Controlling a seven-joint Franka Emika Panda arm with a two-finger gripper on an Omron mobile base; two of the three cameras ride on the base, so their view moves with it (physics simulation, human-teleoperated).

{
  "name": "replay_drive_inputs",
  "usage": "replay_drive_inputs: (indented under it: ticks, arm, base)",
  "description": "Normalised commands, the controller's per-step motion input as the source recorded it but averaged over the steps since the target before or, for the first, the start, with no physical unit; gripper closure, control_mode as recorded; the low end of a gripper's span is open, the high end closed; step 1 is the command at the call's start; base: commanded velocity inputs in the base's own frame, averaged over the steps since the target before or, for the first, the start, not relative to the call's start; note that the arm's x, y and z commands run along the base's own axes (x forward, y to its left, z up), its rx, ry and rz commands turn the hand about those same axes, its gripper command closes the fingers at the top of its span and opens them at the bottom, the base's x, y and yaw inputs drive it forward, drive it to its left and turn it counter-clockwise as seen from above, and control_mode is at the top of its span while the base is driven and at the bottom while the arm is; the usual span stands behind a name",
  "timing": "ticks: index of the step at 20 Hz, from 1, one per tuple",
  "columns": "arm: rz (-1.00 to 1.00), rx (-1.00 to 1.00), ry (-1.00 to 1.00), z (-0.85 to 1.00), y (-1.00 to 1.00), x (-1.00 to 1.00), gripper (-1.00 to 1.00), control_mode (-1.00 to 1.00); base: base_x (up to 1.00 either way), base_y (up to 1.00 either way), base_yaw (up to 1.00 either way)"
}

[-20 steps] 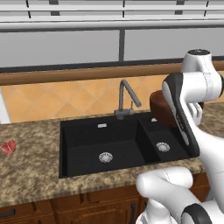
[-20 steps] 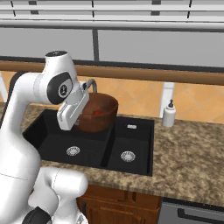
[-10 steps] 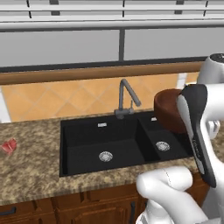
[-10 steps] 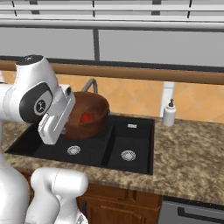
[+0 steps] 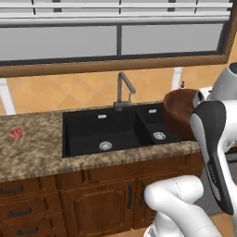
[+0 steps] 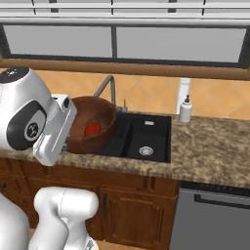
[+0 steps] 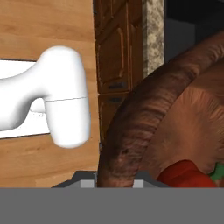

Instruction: Pick the bell pepper from the sink and place it in the bowl. Then pick the bowl and place it in the microwave. Then close the microwave door and press the start button.

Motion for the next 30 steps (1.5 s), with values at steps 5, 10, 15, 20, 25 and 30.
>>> replay_drive_inputs:
  ticks: [5,10,15,20,25,30]
  arm:
    - [0.00,0.00,0.00,0.00,0.00,0.00,1.00,1.00]
    - [0.00,0.00,0.00,0.00,0.00,0.00,1.00,1.00]
    - [0.00,0.00,0.00,0.00,0.00,0.00,1.00,1.00]
    - [0.00,0.00,0.00,0.00,0.00,0.00,1.00,1.00]
    - [0.00,0.00,0.00,0.00,0.00,0.00,1.00,1.00]
    - [0.00,0.00,0.00,0.00,0.00,0.00,1.00,1.00]
  base:
    - [-0.78,0.40,-0.65]
    - [-0.28,0.03,-0.95]
    - [-0.09,0.00,-1.00]
    - [0.00,0.00,-1.00]
    - [0.07,0.13,-0.84]
    - [0.52,-0.05,-0.08]
